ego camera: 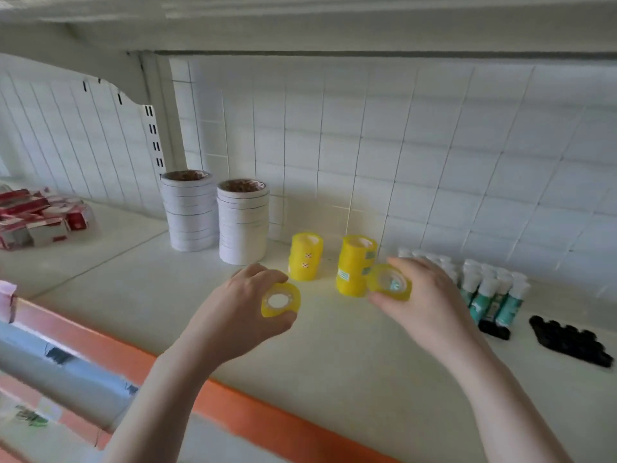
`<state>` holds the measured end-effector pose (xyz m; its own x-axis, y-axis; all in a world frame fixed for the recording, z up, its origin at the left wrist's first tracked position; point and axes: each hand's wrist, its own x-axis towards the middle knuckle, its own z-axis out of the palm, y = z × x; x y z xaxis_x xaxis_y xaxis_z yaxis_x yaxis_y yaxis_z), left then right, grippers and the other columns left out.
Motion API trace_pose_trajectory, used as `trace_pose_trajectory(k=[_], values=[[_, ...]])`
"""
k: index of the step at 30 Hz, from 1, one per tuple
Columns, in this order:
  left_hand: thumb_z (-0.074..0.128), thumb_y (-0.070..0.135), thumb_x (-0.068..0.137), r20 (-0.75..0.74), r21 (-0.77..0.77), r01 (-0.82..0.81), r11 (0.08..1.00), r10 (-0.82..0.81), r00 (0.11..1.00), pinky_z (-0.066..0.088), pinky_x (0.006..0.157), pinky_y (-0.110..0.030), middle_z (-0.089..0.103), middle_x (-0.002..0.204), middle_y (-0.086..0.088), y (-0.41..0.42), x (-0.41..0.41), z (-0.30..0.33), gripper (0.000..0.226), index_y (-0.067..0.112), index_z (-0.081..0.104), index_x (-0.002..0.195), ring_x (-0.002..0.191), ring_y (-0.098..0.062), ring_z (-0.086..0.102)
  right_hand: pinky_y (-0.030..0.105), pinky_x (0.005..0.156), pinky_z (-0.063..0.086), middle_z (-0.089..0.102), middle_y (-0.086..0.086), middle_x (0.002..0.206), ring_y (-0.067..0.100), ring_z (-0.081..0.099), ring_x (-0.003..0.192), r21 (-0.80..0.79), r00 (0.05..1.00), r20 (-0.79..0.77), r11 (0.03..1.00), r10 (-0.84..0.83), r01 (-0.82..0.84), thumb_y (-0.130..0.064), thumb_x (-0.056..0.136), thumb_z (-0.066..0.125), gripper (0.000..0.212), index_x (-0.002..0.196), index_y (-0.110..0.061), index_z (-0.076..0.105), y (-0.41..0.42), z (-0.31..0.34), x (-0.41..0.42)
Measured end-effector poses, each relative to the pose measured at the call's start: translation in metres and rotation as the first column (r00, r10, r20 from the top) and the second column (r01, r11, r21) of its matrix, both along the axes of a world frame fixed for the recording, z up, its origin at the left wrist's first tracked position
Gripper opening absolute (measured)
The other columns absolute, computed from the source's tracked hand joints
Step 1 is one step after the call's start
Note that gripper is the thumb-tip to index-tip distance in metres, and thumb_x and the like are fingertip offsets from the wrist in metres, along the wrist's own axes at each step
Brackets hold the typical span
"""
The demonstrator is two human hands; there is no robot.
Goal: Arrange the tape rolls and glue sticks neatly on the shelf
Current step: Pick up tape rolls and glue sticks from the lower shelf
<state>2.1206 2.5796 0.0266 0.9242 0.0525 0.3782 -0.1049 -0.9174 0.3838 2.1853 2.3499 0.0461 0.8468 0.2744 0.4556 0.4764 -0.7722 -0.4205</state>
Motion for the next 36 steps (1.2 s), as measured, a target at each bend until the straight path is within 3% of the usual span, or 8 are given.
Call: trace_pose_trajectory(k=[10,15,20,36], values=[[0.066,0.049,0.077,-0.053,-0.079,0.112,0.991,-0.116,0.992,0.044,0.085,-0.028,0.05,0.115,0.014,0.079,0.045,-0.019,0.054,0.031,0.053,0.126,0.106,-0.01,0.05,0.025,0.092,0.034,0.054,0.001,0.13,0.019,0.048,0.12,-0.102,0.999,-0.041,0.995,-0.021,0.016,-0.04,0.075,0.074,0.065,0.132,-0.02,0.052,0.098,0.022,0.057],[0.037,0.07,0.058,-0.031,-0.173,0.122,0.977,-0.129,0.991,0.045,0.082,-0.024,0.051,0.111,0.018,0.083,0.054,-0.04,0.077,0.032,0.056,0.122,0.103,-0.006,0.053,0.028,0.098,0.036,0.049,0.001,0.139,0.02,0.045,0.126,-0.248,0.991,-0.123,0.966,0.046,-0.075,-0.04,0.077,0.073,0.069,0.137,-0.021,0.045,0.123,0.03,0.088],[0.036,0.069,0.058,-0.042,-0.171,0.15,0.974,-0.159,0.986,0.044,0.084,-0.023,0.053,0.114,0.014,0.084,0.061,-0.044,0.077,0.032,0.055,0.124,0.105,-0.007,0.052,0.028,0.098,0.037,0.049,0.003,0.14,0.021,0.046,0.126,-0.351,0.976,-0.209,0.927,0.065,-0.136,-0.042,0.074,0.074,0.073,0.138,-0.022,0.045,0.138,0.028,0.11],[0.037,0.069,0.058,-0.06,-0.161,0.198,0.967,-0.21,0.976,0.041,0.082,-0.017,0.049,0.113,0.019,0.089,0.065,-0.05,0.076,0.036,0.053,0.124,0.103,0.0,0.047,0.022,0.086,0.04,0.057,0.001,0.126,0.017,0.054,0.112,-0.34,0.928,-0.356,0.91,0.111,-0.239,-0.025,0.071,0.078,0.066,0.132,-0.019,0.052,0.134,0.031,0.128]])
